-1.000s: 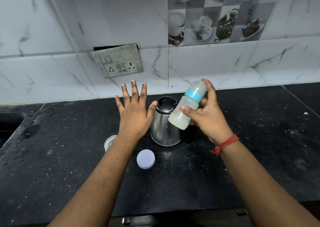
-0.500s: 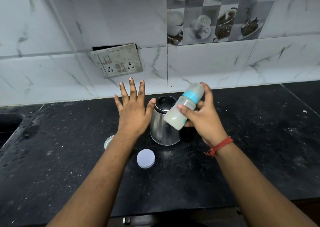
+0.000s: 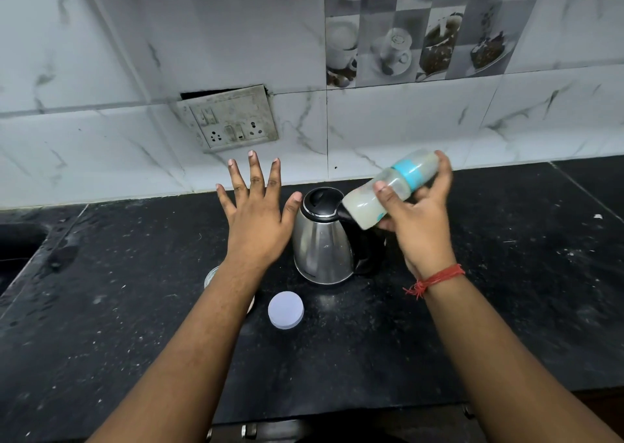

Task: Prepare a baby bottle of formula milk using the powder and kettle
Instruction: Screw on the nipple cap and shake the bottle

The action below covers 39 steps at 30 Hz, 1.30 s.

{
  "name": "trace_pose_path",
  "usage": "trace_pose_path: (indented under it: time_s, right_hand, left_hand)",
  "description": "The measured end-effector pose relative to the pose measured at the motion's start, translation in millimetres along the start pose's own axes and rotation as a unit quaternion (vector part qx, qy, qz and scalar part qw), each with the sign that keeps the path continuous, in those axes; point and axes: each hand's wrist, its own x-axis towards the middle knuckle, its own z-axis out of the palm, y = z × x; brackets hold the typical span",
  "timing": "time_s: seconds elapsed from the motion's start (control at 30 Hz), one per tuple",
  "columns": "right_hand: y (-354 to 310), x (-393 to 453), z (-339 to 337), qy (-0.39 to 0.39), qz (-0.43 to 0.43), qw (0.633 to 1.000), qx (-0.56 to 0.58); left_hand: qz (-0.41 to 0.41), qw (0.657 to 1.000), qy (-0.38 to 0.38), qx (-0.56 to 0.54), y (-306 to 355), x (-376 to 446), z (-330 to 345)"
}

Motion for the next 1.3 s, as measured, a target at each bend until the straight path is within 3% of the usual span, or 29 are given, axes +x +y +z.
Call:
trace_pose_path:
  time_s: [0.07,0.1,0.2,0.23,0.43,0.5,0.63,0.67,0.83,0.9,1.03,1.1,1.2,1.3]
  right_hand:
    - [1,2,-1,0.033,-0.021,0.999,0.002]
    - [2,1,-1,0.011,-0.016,1.000,-0.017]
    - [9,-5,2,-0.159,0.023,0.979,-0.123]
    - [12,-7,3,-0.178,0.028,0.975,-0.134]
    - [3,1,6,-0.015,0.003,1.000,-0.003]
    - [3,3,4,0.002,-0.008,1.000,-0.010]
    - [10,-7,8,-0.172,0.045,0.979,-0.098]
    - [12,-9,9,-0.181,0.051,0.978,-0.092]
    - [12,-2,15,-0.004,0.007,1.000,0.019]
    - [12,0,14,0.022,-0.005,0.999,0.036]
    - [20,-9,16,-0.140,0.026,0.978,-0.153]
    - [24,-13,17,-0.156,0.041,0.974,-0.158]
    - [16,-6,19,-0.047,0.030,0.998,-0.033]
    - [8,4,14,0.047,-0.011,0.999,0.026]
  left_hand:
    - [-0.001,1.000,-0.002,-0.005,0,0,1]
    - [-0.003,1.000,-0.005,-0.007,1,0,2]
    - [-0.002,1.000,-0.006,-0.009,4,0,2]
    - [-0.001,1.000,-0.006,-0.011,4,0,2]
    - [-0.010,1.000,-0.008,-0.012,-2,3,0]
    - [-0.014,1.000,-0.012,-0.012,-2,4,0]
    - [-0.008,1.000,-0.013,-0.010,-2,4,3]
    - [-0.005,1.000,-0.015,-0.011,-1,4,4]
    - [-0.004,1.000,-0.020,-0.013,3,6,3]
    - [-0.003,1.000,-0.020,-0.015,4,7,3]
    - [-0.002,1.000,-0.016,-0.016,5,7,4]
    - [0.000,1.000,-0.016,-0.014,6,8,3]
    - [0.002,1.000,-0.016,-0.014,6,8,2]
    - [0.001,1.000,-0.017,-0.020,4,8,0]
